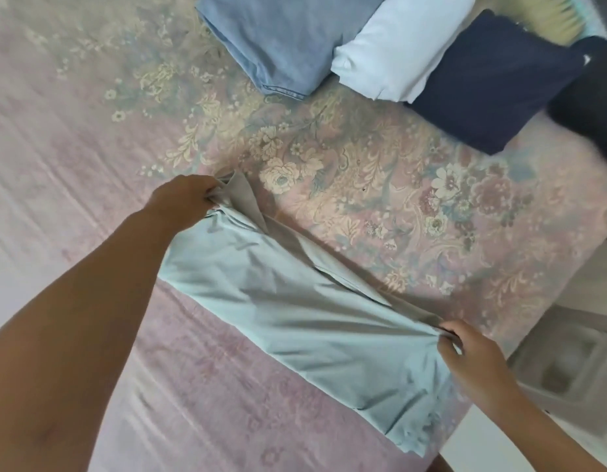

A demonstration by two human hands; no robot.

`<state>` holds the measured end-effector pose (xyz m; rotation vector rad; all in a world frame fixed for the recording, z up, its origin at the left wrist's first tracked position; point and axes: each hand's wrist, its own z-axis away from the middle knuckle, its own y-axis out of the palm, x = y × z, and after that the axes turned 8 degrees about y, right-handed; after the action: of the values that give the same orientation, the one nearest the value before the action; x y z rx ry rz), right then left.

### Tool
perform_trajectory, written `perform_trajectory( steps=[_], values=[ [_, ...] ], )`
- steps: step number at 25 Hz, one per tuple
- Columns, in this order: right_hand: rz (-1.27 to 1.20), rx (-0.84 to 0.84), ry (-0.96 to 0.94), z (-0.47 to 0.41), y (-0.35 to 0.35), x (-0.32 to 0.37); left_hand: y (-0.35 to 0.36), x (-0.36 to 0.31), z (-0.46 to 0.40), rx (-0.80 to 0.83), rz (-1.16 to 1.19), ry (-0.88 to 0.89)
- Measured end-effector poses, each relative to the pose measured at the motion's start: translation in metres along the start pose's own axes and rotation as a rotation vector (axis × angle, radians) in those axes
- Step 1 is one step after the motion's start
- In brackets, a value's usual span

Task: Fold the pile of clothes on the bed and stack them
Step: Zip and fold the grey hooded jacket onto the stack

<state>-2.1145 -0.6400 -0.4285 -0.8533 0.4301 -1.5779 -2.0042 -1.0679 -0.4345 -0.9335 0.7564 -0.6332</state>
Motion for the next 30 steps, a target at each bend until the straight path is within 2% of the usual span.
perform_trajectory(
  steps=[2, 4, 6, 8, 10, 16, 18, 20, 22, 23, 24, 26, 28, 30],
  values=[
    [-0.104, -0.034, 0.035, 0.001, -0.008, -0.003, -0.006, 0.009, -0.005, -0.162, 0.241, -0.036],
    [-0.128, -0.060, 0.066, -0.001, -0.012, -0.005, -0.003, 0.014, -0.013, -0.209, 0.279, -0.047],
    [-0.085, -0.030, 0.067, -0.011, -0.008, -0.008, 0.010, 0.015, -0.021, -0.184, 0.260, -0.100],
    [-0.029, 0.008, 0.096, -0.018, -0.005, -0.007, 0.021, 0.013, -0.029, -0.224, 0.234, -0.158],
    [-0.028, -0.036, 0.121, -0.023, -0.003, -0.009, 0.024, 0.008, -0.033, -0.303, 0.187, -0.189],
    [-0.018, -0.147, 0.164, -0.026, 0.003, -0.015, 0.028, -0.008, -0.040, -0.251, -0.062, -0.303],
    [0.182, -0.337, 0.009, -0.027, 0.008, -0.015, 0.034, -0.010, -0.033, -0.291, -0.144, -0.223],
    [0.334, -0.464, -0.339, -0.017, 0.028, -0.005, 0.052, -0.015, -0.011, -0.374, -0.249, -0.040],
    [0.417, -0.383, -0.748, -0.006, 0.058, 0.015, 0.074, -0.021, 0.016, -0.390, -0.311, 0.121],
    [0.465, -0.332, -0.865, -0.006, 0.073, 0.023, 0.084, -0.023, 0.024, -0.337, -0.332, 0.155],
    [0.528, -0.291, -0.897, -0.010, 0.087, 0.026, 0.093, -0.024, 0.027, -0.259, -0.344, 0.165],
    [0.637, -0.301, -0.815, -0.027, 0.096, 0.024, 0.105, -0.025, 0.019, -0.146, -0.339, 0.133],
    [0.660, -0.378, -0.741, -0.048, 0.096, 0.018, 0.113, -0.024, 0.002, -0.117, -0.329, 0.081],
    [0.676, -0.420, -0.767, -0.057, 0.099, 0.013, 0.116, -0.025, -0.005, -0.128, -0.333, 0.062]
  ],
)
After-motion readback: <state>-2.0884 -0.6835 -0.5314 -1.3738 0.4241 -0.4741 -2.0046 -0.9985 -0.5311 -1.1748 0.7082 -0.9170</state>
